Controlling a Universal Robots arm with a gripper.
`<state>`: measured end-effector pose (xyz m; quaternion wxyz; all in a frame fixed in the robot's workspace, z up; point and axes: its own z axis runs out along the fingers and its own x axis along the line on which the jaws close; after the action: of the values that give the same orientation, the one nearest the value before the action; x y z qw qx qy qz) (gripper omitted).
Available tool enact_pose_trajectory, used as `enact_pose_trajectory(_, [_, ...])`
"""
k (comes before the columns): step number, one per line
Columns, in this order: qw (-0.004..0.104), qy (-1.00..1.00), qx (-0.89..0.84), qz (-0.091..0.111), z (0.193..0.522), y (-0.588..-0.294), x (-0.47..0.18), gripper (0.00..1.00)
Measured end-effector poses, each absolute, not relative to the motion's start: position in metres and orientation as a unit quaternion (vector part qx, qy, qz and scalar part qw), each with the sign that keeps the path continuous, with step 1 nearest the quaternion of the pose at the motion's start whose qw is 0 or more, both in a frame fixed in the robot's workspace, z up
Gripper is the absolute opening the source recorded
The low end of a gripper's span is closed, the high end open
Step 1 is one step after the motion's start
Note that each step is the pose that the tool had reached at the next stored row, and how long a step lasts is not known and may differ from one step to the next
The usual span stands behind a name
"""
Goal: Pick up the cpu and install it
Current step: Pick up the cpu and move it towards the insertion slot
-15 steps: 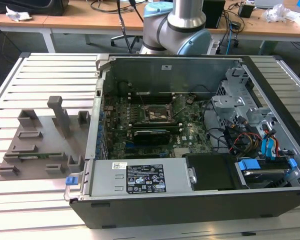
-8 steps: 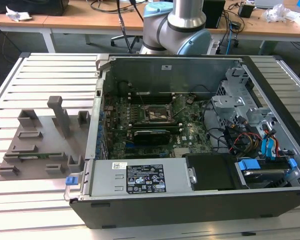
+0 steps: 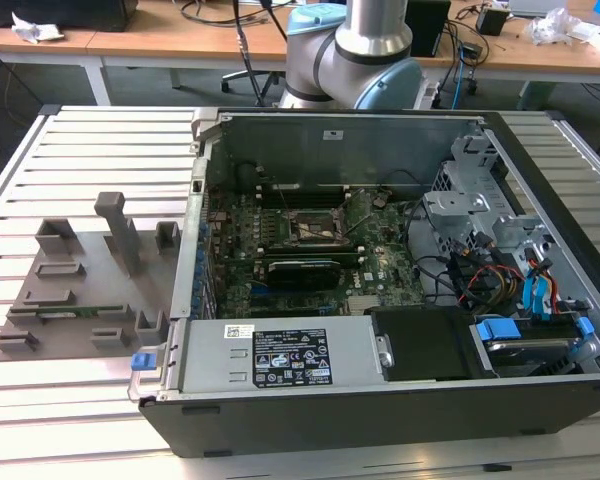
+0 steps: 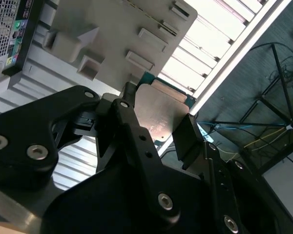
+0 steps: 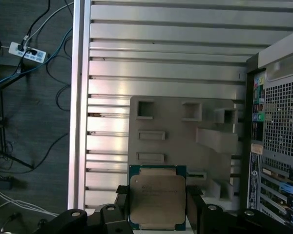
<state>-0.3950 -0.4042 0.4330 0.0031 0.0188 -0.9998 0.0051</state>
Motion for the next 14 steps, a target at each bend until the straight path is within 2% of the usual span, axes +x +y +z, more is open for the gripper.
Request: enact_pose_trajectory(14, [0.003, -1.0, 0.019, 0.005, 0.447, -0.404, -0.395, 0.55])
